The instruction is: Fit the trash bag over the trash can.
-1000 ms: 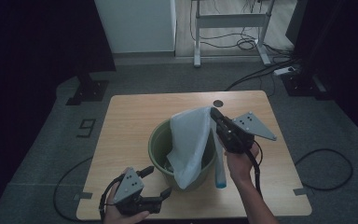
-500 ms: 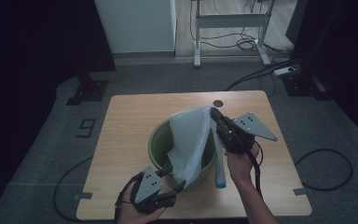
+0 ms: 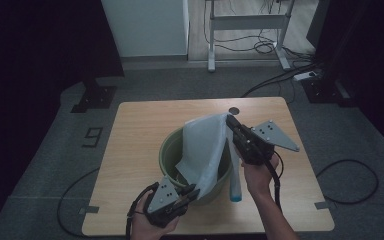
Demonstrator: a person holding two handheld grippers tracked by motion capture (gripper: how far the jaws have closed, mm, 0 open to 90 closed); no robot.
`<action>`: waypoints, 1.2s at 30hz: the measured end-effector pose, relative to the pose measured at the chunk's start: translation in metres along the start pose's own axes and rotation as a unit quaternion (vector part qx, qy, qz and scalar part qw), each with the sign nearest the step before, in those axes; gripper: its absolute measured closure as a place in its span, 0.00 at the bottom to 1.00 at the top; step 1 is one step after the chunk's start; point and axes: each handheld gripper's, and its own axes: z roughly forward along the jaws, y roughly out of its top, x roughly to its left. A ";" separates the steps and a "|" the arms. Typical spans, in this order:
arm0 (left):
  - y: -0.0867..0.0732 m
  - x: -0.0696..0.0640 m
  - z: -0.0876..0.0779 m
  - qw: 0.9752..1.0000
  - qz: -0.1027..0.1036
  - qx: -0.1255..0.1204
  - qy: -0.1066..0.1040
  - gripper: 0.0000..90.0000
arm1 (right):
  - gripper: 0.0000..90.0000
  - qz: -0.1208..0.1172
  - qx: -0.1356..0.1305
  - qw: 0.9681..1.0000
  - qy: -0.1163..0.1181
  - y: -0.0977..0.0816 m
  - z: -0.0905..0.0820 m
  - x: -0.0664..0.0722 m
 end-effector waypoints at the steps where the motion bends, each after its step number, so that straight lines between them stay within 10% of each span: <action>1: 0.000 0.001 0.000 1.000 0.000 -0.001 -0.003 0.91 | 0.99 0.001 -0.001 1.000 0.000 0.000 0.000 0.000; 21: 0.005 0.059 -0.005 0.996 -0.032 0.028 0.073 0.98 | 0.99 -0.004 -0.002 1.000 0.011 -0.004 -0.008 0.002; 29: -0.005 0.063 -0.013 0.994 -0.074 0.015 0.076 0.51 | 0.99 -0.026 0.020 0.999 0.026 -0.029 -0.016 0.015; 36: -0.008 0.064 -0.029 0.994 -0.088 -0.013 0.066 0.41 | 0.99 -0.032 0.031 0.998 0.045 -0.049 -0.027 0.028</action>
